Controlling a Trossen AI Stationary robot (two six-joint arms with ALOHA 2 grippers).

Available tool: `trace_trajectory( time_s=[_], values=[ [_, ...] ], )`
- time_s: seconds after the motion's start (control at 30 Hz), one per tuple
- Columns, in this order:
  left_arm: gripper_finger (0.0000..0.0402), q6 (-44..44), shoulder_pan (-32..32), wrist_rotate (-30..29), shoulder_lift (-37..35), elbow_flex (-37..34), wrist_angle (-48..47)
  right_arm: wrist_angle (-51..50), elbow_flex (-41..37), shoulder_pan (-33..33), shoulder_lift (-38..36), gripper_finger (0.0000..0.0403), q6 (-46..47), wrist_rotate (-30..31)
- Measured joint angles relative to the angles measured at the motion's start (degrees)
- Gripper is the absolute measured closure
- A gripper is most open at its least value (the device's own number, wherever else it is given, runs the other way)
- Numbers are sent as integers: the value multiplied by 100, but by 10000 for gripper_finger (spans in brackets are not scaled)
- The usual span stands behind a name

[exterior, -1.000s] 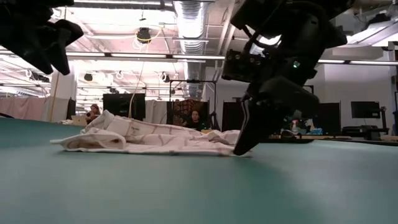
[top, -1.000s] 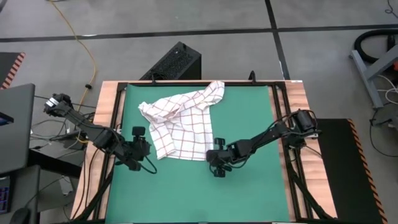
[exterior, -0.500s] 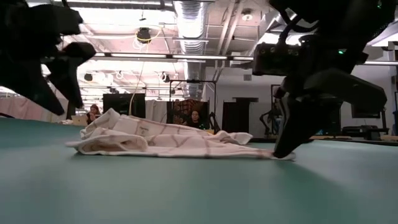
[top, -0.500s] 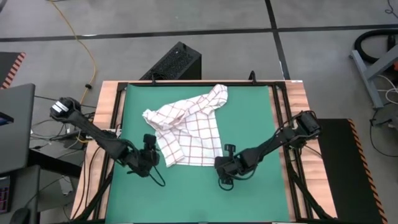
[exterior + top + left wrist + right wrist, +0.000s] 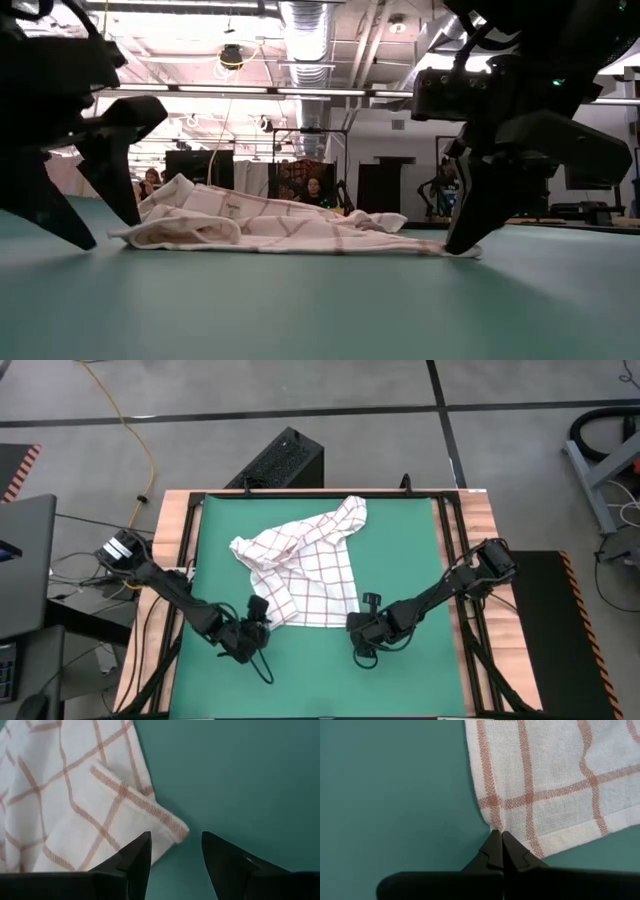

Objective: Roll towel into tight, uniform cylinder
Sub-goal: Fold the white towel

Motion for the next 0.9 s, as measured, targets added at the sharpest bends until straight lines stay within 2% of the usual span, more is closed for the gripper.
trace_trajectory(
  time_s=[0.27, 0.4, 0.53, 0.63, 0.77, 0.9],
  values=[
    [247, 122, 5, -577, 293, 14, 190, -13, 0, 5, 0, 400, 134, -4],
    [298, 123, 25, -645, 251, 4, 150, -6, 2, 15, 0, 399, 153, 0],
    [376, -75, 94, -559, 267, 3, -26, 15, 4, 26, 0, 399, 177, 18],
    [394, -141, 105, -621, 258, 50, -87, 13, 6, 43, 0, 400, 265, 94],
    [399, -76, 33, -1066, 212, 615, -933, -275, 153, 121, -21, 400, 423, 525],
    [399, -220, 31, -1686, 203, 1530, -2658, -1155, 518, 153, -177, 400, 1022, 1324]
  ],
)
